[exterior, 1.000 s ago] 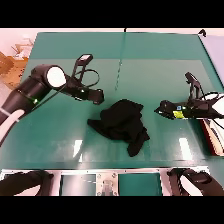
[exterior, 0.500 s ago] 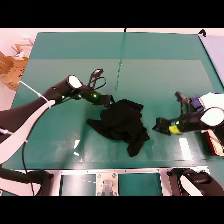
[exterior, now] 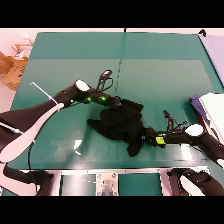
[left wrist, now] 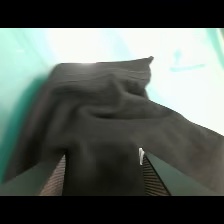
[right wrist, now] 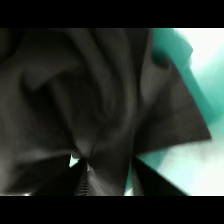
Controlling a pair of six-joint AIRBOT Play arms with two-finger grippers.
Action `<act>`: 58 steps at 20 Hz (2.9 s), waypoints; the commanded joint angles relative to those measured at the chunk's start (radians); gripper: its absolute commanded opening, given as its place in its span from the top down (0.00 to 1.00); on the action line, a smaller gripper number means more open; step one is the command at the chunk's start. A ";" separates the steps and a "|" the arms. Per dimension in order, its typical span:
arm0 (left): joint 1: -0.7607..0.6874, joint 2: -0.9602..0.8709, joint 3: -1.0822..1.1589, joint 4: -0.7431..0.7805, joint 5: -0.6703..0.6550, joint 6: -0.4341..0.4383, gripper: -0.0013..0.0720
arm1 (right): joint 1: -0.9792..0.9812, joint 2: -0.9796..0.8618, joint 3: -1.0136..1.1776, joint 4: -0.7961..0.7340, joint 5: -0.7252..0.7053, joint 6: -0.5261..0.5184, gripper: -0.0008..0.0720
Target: Fold the shirts.
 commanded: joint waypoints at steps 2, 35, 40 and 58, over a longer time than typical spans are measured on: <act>-0.047 -0.002 -0.001 0.010 0.039 0.028 0.31 | 0.001 -0.097 -0.018 0.123 -0.040 -0.166 0.97; 0.324 0.854 0.563 0.570 -0.281 -0.269 0.95 | -0.516 -0.035 1.701 0.089 0.273 -0.110 0.97; 0.324 0.645 0.402 0.565 -0.328 -0.268 0.95 | -0.425 -0.179 1.471 0.101 0.256 -0.189 0.97; 0.374 -0.055 0.351 0.314 -0.092 -0.114 0.14 | -0.245 -0.796 1.151 0.084 0.061 -0.139 0.55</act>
